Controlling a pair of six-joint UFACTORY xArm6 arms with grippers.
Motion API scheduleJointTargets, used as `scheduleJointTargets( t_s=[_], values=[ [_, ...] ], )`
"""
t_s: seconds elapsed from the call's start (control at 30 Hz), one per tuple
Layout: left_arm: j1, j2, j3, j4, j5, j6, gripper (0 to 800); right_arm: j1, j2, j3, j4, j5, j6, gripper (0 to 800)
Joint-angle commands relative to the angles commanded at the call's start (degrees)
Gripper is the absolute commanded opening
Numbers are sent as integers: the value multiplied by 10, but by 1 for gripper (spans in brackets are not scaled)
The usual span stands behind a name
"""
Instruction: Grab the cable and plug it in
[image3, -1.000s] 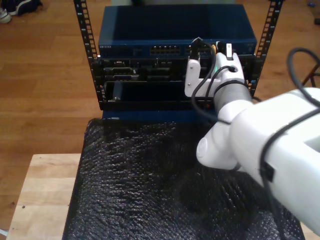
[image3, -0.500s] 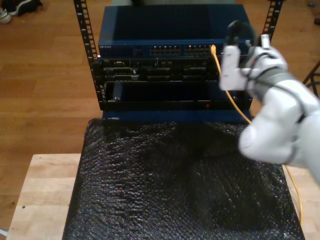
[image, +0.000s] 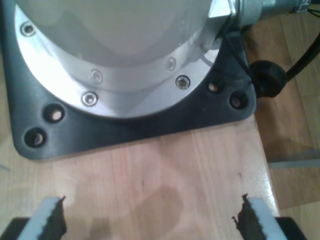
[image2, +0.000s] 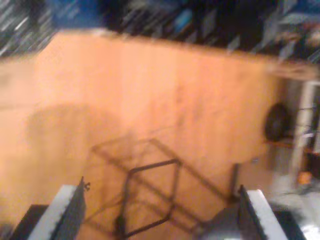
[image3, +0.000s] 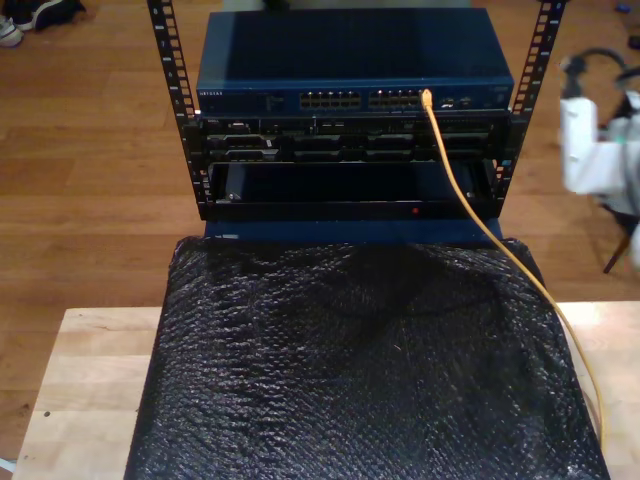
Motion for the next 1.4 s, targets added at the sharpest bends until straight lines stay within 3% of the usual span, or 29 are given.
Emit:
scheduleJointTargets(
  t_s=[0.37, 0.53, 0.93, 1.17, 1.4],
  values=[
    [0, 1, 0, 0, 0, 0, 800, -234, -92, 1, -5, 353, -180, 798],
    [0, 1, 0, 0, 0, 0, 800, -345, -125, 13, -6, 455, -256, 798],
    [0, 1, 0, 0, 0, 0, 800, -567, -200, 95, -7, 556, -520, 798],
    [0, 0, 0, 0, 0, 0, 800, -669, -271, 193, -9, 553, -614, 798],
    [0, 0, -1, 0, 0, 0, 800, -718, -291, 230, -9, 548, -684, 798]
  ],
)
